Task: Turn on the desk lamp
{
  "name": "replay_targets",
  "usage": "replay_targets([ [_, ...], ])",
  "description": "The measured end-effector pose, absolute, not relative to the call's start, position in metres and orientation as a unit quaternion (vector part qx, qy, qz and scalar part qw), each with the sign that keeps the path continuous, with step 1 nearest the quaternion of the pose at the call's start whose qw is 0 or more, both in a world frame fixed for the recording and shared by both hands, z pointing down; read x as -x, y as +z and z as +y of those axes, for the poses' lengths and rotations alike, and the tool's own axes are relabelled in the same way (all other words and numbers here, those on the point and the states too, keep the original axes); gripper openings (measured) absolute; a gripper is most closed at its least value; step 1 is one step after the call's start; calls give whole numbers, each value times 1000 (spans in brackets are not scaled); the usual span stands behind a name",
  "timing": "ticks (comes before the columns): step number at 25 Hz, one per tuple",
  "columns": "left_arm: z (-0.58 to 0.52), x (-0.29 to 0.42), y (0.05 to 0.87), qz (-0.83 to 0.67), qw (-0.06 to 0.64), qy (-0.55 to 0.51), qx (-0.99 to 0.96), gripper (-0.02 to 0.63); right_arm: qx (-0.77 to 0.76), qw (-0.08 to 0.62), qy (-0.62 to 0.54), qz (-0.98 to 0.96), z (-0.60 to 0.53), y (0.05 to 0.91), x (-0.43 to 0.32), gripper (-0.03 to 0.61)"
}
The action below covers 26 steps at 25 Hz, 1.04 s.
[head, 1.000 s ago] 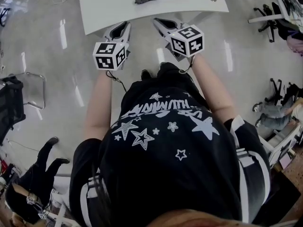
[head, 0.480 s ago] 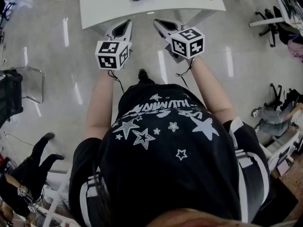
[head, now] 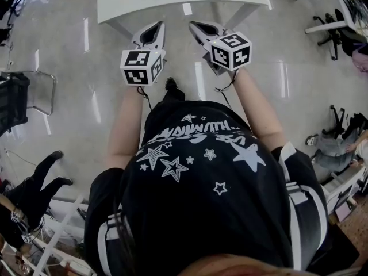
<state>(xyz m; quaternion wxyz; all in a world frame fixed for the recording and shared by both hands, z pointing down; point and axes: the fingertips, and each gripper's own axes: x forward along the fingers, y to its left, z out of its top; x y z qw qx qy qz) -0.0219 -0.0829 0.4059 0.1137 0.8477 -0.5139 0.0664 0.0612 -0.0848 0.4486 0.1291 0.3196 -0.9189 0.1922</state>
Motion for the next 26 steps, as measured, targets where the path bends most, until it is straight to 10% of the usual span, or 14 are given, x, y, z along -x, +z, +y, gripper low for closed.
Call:
replay_targets([
  [26,47,-39,379,-556,105,15,-824,9,-272,123,143,-944,45,427,-114,5],
])
